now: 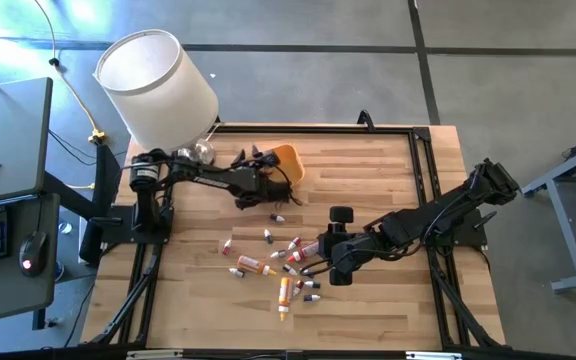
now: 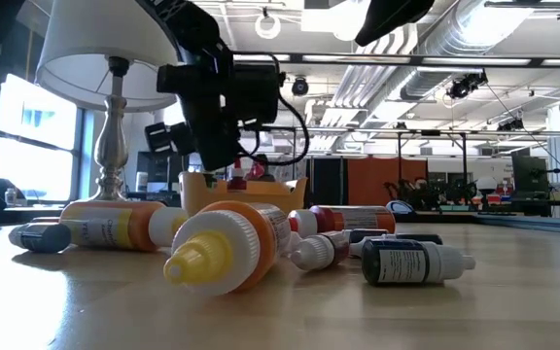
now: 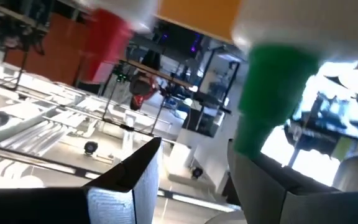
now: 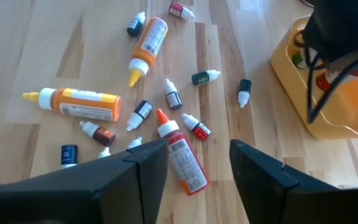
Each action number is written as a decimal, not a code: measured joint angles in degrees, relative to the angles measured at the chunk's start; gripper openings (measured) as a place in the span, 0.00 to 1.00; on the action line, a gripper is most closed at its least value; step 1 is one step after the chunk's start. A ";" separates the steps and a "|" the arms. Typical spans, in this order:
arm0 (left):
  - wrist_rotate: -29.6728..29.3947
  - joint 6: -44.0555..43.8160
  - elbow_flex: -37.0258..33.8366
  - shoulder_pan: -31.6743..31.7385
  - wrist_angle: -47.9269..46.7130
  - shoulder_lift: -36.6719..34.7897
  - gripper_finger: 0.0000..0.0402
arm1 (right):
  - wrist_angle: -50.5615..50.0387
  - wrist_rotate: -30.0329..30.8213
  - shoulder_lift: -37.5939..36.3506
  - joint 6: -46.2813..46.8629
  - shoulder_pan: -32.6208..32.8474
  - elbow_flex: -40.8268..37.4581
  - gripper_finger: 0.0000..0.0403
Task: Pick & Place food coloring
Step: Put the large orange food coloring bottle into the bin
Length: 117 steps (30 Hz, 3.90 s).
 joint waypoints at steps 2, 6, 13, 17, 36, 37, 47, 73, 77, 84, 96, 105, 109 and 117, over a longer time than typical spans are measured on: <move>1.14 -2.65 0.77 -1.61 -0.15 0.01 0.44 | -0.02 0.02 0.00 0.00 0.00 0.00 0.41; 3.02 -11.56 3.49 -4.70 -2.60 0.00 0.44 | -0.02 -0.15 0.00 0.00 0.00 0.00 0.41; 20.31 -47.30 13.07 -8.25 -24.11 0.02 0.44 | -0.03 -0.19 0.00 0.21 0.00 0.00 0.41; 35.86 -67.40 17.34 -7.27 -38.41 -2.26 0.44 | -0.05 -0.33 0.00 0.27 0.00 0.00 0.41; 33.78 -108.84 -14.36 -32.92 -8.75 -47.73 0.44 | 16.29 1.32 1.34 0.71 1.24 -6.07 0.41; 33.78 -108.58 -17.32 -34.50 -4.74 -48.55 0.44 | 20.66 0.80 1.53 -1.53 0.82 -8.01 0.41; 33.42 -109.20 -29.76 -39.48 12.17 -49.82 0.44 | 50.60 -7.32 3.50 -4.63 -5.83 -22.32 0.41; 30.12 -107.26 -29.72 -39.18 11.99 -49.86 0.44 | 0.93 -19.69 30.86 -15.06 -12.49 10.41 0.41; 30.44 -107.26 -29.72 -39.18 11.97 -49.86 0.44 | 0.94 -19.85 30.88 -15.05 -13.18 10.32 0.41; 30.57 -107.26 -29.72 -39.18 11.95 -49.86 0.44 | -0.55 -20.52 30.88 -15.02 -13.42 10.32 0.36; 30.57 -107.27 -29.72 -39.18 11.95 -49.86 0.44 | -2.86 -20.02 30.88 -13.94 -13.40 10.32 0.31; 30.36 -107.26 -29.70 -39.18 12.02 -49.86 0.44 | -2.57 -18.48 29.37 -12.83 -13.40 13.21 0.29; 30.29 -107.28 -29.70 -39.18 12.03 -49.86 0.44 | -2.07 -14.32 26.82 -15.20 -13.40 17.21 0.30; 30.22 -107.28 -29.70 -39.18 12.20 -49.86 0.44 | 18.92 9.46 19.05 -24.41 -13.66 15.76 0.29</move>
